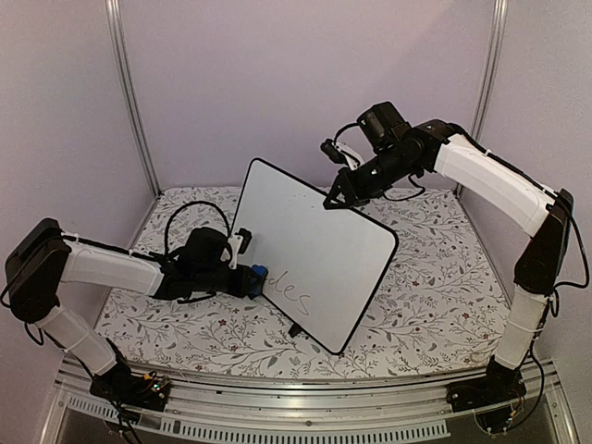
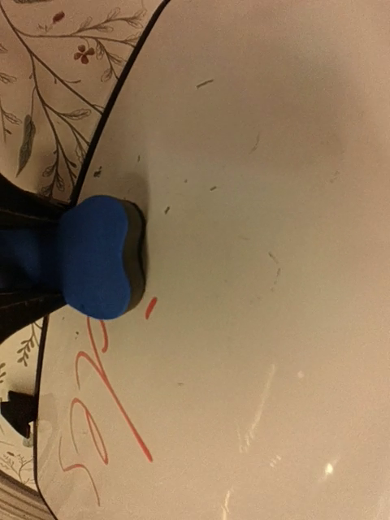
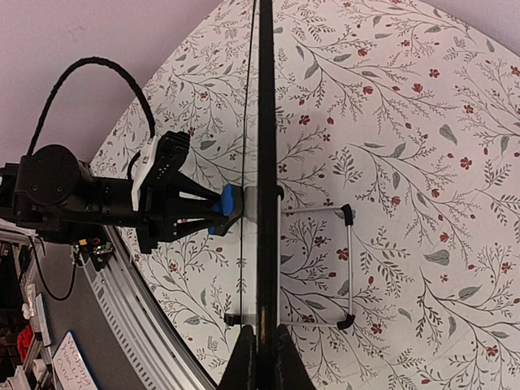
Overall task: Erase the whiteboard
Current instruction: Erase the whiteboard from the whiteboard stand.
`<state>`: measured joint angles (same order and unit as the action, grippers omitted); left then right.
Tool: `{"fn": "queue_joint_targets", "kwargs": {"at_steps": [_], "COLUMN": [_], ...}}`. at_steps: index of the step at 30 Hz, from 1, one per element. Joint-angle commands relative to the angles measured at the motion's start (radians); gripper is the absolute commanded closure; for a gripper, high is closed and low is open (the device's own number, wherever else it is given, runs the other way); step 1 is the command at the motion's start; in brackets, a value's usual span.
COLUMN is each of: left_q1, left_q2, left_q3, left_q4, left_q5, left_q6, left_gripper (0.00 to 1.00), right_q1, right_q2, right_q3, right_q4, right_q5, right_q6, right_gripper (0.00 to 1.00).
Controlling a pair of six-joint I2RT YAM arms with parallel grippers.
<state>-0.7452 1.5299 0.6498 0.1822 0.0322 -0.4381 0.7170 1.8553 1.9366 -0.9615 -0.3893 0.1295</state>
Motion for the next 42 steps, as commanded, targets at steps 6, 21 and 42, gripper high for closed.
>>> {"fn": "queue_joint_targets", "kwargs": {"at_steps": [6, 21, 42], "left_q1": [-0.005, -0.017, -0.069], "left_q2": [-0.025, 0.016, 0.096], "left_q3": [0.082, -0.038, -0.061], "left_q4": [0.063, 0.070, -0.005], "left_q5": [0.003, 0.023, 0.033], "left_q6": [0.049, -0.033, -0.098], "left_gripper": [1.00, 1.00, 1.00], "right_q1": [0.044, 0.044, 0.044], "right_q2": [0.048, 0.045, 0.031], "right_q3": [-0.047, -0.039, -0.050], "right_q4": [-0.104, -0.105, -0.104], "right_q5": [-0.020, -0.019, -0.014], "right_q6": [-0.098, -0.099, -0.100], "right_gripper": [1.00, 1.00, 1.00]}}
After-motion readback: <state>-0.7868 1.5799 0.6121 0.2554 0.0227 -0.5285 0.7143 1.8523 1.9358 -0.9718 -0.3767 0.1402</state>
